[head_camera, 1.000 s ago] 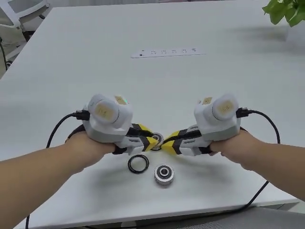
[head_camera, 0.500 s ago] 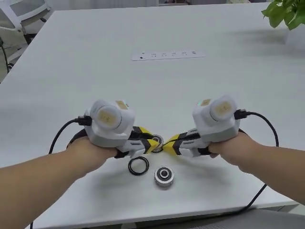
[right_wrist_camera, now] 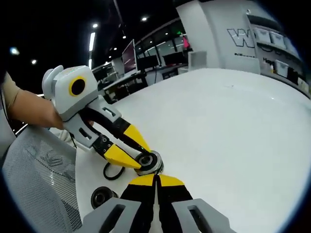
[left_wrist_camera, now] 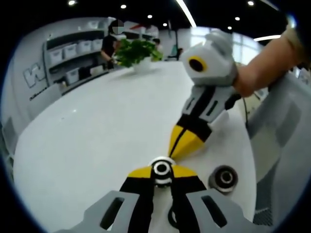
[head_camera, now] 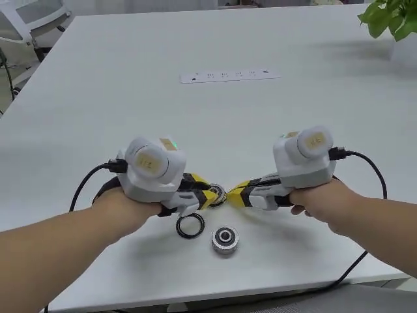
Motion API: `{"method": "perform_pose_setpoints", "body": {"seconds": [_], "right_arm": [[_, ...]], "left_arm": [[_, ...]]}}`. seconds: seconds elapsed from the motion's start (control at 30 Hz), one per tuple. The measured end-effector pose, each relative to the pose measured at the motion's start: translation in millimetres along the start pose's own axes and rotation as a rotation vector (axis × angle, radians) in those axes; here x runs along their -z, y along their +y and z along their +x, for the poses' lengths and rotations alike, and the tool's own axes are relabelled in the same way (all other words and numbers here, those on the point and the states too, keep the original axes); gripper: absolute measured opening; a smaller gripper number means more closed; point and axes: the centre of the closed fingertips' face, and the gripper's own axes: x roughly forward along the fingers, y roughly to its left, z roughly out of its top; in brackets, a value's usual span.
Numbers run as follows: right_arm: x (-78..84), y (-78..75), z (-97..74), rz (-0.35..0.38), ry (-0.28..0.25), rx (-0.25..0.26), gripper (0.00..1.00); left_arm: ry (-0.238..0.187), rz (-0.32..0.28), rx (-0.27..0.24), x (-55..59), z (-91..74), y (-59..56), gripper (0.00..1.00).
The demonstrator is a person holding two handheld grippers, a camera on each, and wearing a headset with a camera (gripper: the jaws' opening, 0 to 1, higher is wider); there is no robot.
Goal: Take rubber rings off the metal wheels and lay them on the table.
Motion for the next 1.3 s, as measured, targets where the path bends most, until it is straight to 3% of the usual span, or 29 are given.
{"method": "perform_pose_setpoints", "body": {"seconds": [0.47, 0.87, 1.3], "right_arm": [[-9.5, 5.4, -4.6, 0.12, -0.068, -0.015, 0.0], [-12.3, 9.0, -3.4, 0.156, -0.074, -0.042, 0.0], [-16.3, 22.9, -2.2, 0.174, -0.082, -0.096, 0.0]], "left_arm": [[0.013, 0.015, -0.009, 0.6, -0.1, -2.9, 0.12], [0.017, 0.014, -0.021, 0.5, -0.1, -3.0, 0.12], [0.019, 0.027, -0.009, 0.4, -0.4, -5.2, 0.11]]}}
